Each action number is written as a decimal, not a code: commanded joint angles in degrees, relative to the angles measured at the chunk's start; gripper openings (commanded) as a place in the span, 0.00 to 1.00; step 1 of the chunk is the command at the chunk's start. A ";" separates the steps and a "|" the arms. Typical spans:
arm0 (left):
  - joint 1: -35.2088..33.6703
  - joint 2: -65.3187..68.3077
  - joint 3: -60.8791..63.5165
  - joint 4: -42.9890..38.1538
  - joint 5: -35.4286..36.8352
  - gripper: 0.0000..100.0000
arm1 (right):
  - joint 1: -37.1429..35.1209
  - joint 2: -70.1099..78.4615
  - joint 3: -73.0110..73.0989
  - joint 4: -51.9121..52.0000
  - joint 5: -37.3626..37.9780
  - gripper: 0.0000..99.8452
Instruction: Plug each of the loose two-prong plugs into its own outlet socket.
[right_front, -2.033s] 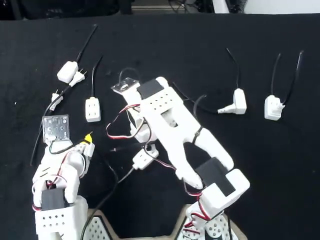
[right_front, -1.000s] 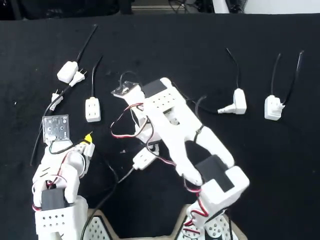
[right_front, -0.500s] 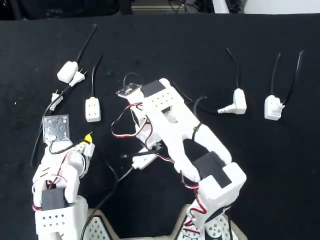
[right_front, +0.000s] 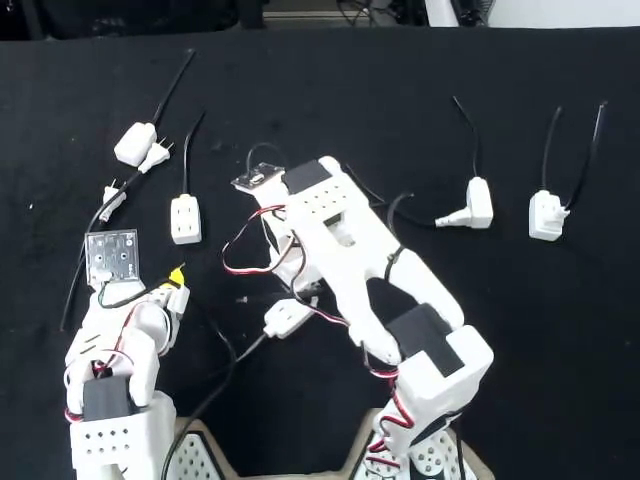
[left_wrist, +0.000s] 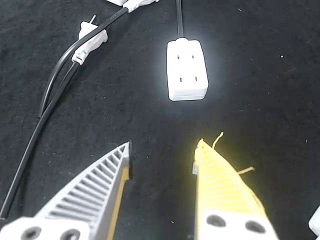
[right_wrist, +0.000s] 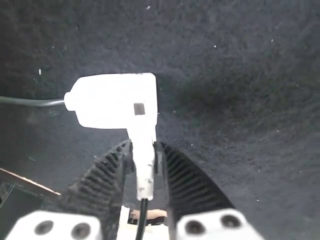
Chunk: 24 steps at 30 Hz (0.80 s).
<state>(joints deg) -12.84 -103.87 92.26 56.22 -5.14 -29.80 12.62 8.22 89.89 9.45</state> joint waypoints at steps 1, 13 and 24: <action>-0.31 -0.35 -2.07 -0.97 0.70 0.21 | -3.08 0.22 -1.63 -1.67 -0.70 0.01; -0.40 -0.35 -2.07 -0.97 0.70 0.21 | -4.13 0.40 -1.27 -4.66 -0.70 0.01; -0.57 -0.35 -2.07 -0.97 0.70 0.21 | -4.22 5.23 -1.54 -6.59 -0.70 0.01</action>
<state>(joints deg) -12.84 -103.87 92.26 56.22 -5.14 -32.26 15.69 7.52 86.02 9.45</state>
